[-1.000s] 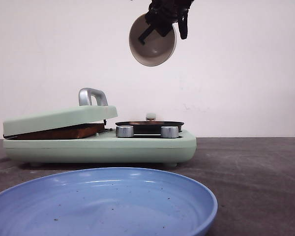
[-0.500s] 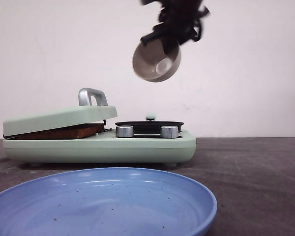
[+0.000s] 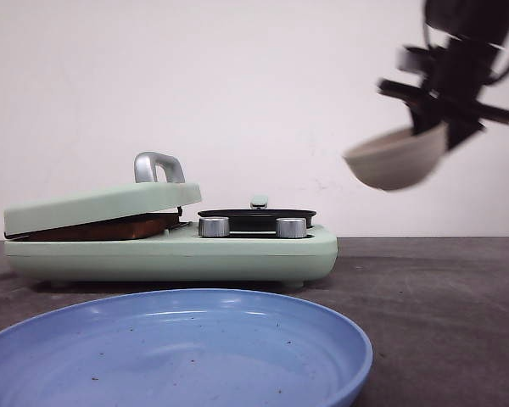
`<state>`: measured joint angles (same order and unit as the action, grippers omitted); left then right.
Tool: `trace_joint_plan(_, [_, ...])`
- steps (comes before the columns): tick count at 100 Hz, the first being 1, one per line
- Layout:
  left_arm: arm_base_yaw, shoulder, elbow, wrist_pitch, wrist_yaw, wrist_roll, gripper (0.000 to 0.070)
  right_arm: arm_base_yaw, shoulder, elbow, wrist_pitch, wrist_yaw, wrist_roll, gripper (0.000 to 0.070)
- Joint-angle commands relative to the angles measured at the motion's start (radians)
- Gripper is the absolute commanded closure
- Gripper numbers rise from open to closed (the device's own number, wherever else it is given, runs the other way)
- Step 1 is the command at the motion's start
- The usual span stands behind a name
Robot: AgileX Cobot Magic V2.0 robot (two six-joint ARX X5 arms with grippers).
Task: Make breakfast with bread and shrimp
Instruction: 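Carry the empty bowl back and set it on the table with the right gripper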
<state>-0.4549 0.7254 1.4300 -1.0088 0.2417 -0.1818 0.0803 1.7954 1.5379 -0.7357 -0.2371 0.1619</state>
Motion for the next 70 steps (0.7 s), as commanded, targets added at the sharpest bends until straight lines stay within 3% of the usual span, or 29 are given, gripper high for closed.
trace_joint_plan(1, [-0.005, 0.006, 0.018, 0.004, 0.002, 0.005, 0.0697, -0.023, 0.013, -0.035, 0.013, -0.038, 0.01, 0.0697])
trace_joint_plan(41, [-0.005, 0.008, 0.018, -0.026, 0.002, -0.003, 0.0697, -0.1, 0.013, -0.329, 0.17, -0.032, 0.01, 0.0686])
trace_joint_plan(45, [-0.005, 0.01, 0.018, -0.029, 0.002, -0.003, 0.0696, -0.103, 0.013, -0.328, 0.172, -0.026, 0.011, 0.0619])
trace_joint_plan(52, [-0.005, 0.011, 0.018, -0.032, 0.002, -0.003, 0.0696, -0.103, 0.013, -0.326, 0.174, -0.029, 0.021, 0.0384])
trace_joint_plan(58, [-0.005, 0.012, 0.018, -0.037, 0.002, 0.0, 0.0697, -0.104, 0.012, -0.324, 0.173, -0.037, 0.022, 0.0236])
trace_joint_plan(62, [-0.005, 0.012, 0.018, -0.043, 0.002, 0.013, 0.0697, -0.106, 0.012, -0.324, 0.169, -0.036, 0.022, 0.0192])
trace_joint_plan(70, [-0.005, 0.012, 0.016, -0.058, -0.018, 0.048, 0.0697, -0.107, 0.004, -0.324, 0.161, -0.035, 0.022, 0.0189])
